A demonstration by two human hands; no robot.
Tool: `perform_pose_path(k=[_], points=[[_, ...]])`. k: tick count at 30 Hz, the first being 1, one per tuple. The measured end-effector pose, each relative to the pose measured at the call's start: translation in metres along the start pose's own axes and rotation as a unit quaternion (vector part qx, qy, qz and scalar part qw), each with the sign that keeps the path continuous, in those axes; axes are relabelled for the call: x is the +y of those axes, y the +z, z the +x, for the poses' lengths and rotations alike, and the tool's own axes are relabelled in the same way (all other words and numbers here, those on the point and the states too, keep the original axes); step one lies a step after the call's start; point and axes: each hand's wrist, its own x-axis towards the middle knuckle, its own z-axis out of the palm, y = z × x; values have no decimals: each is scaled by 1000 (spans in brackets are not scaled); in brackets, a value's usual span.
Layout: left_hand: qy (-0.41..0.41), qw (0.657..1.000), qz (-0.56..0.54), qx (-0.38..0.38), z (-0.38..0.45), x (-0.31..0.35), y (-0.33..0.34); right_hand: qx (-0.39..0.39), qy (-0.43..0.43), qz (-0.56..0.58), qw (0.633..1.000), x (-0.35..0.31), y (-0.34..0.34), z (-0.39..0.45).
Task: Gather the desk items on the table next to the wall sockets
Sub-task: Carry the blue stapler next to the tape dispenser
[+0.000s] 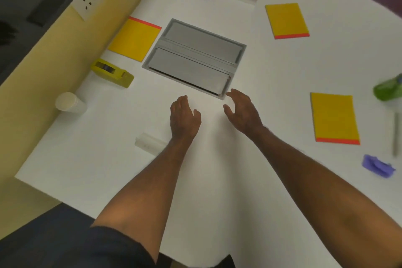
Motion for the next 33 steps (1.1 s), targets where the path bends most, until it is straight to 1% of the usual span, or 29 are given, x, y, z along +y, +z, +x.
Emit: perform_pose_path(k=[6, 10, 16, 26, 33], points=[[49, 998, 25, -15, -76, 18, 25, 19, 47, 12, 999, 30, -22, -91], [79, 996, 39, -26, -126, 36, 46, 17, 67, 15, 997, 57, -36, -152], [129, 988, 74, -46, -197, 84, 77, 18, 111, 37, 993, 107, -67, -234], [145, 983, 68, -88, -308, 190, 161, 44, 179, 53, 981, 236, -145, -353], [139, 980, 57, -127, -353, 264, 225, 76, 223, 79, 969, 331, -192, -398]])
